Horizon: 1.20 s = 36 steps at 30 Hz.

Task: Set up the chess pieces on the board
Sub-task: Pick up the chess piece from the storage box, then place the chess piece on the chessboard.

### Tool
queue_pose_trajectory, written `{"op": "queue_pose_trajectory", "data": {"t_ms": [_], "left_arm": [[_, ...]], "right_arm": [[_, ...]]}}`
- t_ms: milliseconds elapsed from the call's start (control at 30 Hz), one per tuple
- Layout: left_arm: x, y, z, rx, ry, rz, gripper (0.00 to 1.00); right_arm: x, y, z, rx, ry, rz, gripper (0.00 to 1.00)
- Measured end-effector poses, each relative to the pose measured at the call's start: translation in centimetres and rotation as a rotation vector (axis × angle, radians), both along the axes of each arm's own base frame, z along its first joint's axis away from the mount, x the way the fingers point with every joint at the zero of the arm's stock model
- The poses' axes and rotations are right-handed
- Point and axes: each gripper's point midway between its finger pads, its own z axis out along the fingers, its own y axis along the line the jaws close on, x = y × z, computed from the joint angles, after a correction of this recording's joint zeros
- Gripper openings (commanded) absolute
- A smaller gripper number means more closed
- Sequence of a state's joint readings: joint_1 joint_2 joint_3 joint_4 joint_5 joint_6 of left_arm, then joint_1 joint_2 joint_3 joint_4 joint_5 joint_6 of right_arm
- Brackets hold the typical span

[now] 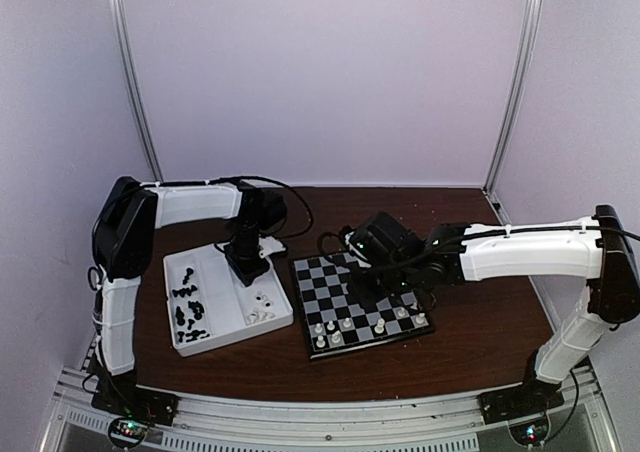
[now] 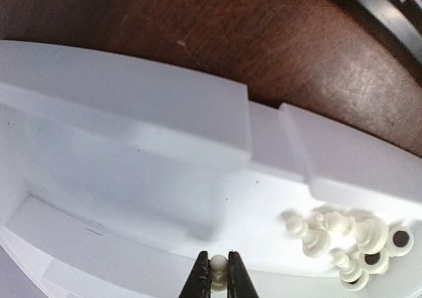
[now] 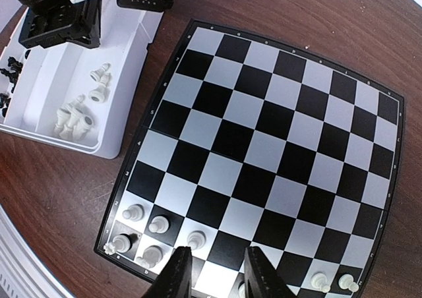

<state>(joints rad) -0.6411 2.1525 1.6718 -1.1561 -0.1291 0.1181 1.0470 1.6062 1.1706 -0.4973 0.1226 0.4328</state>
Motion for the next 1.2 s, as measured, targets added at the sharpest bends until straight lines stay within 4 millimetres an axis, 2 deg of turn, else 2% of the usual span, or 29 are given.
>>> {"op": "queue_pose_trajectory", "data": {"t_ms": [200, 500, 667, 767, 900, 1033, 1200], "left_arm": [[0.1, -1.2, 1.7, -0.107, -0.054, 0.036, 0.04], [-0.8, -3.8, 2.7, -0.315, -0.074, 0.099, 0.06], [-1.3, -6.9, 5.5, -0.521, -0.104, 0.111, 0.06], [-1.3, -9.7, 6.9, -0.609, -0.143, 0.063, 0.06], [-2.5, -13.8, 7.9, -0.704, -0.181, -0.024, 0.06], [-3.9, -16.7, 7.4, -0.777, -0.221, -0.089, 0.06], [-4.3, -18.1, 6.3, -0.818, -0.301, -0.124, 0.07]], "right_arm": [[-0.2, 0.2, 0.0, 0.006, 0.009, 0.008, 0.30], [-0.3, 0.3, 0.0, 0.017, 0.021, 0.010, 0.29], [-0.3, 0.5, 0.4, 0.042, 0.015, 0.007, 0.28], [-0.3, 0.0, 1.2, 0.067, 0.003, -0.001, 0.28], [0.0, -0.5, 2.5, 0.109, -0.018, -0.021, 0.27], [0.1, -1.3, 2.6, 0.128, -0.028, -0.053, 0.27], [0.0, -3.0, 2.3, 0.134, -0.041, -0.103, 0.26]]}}
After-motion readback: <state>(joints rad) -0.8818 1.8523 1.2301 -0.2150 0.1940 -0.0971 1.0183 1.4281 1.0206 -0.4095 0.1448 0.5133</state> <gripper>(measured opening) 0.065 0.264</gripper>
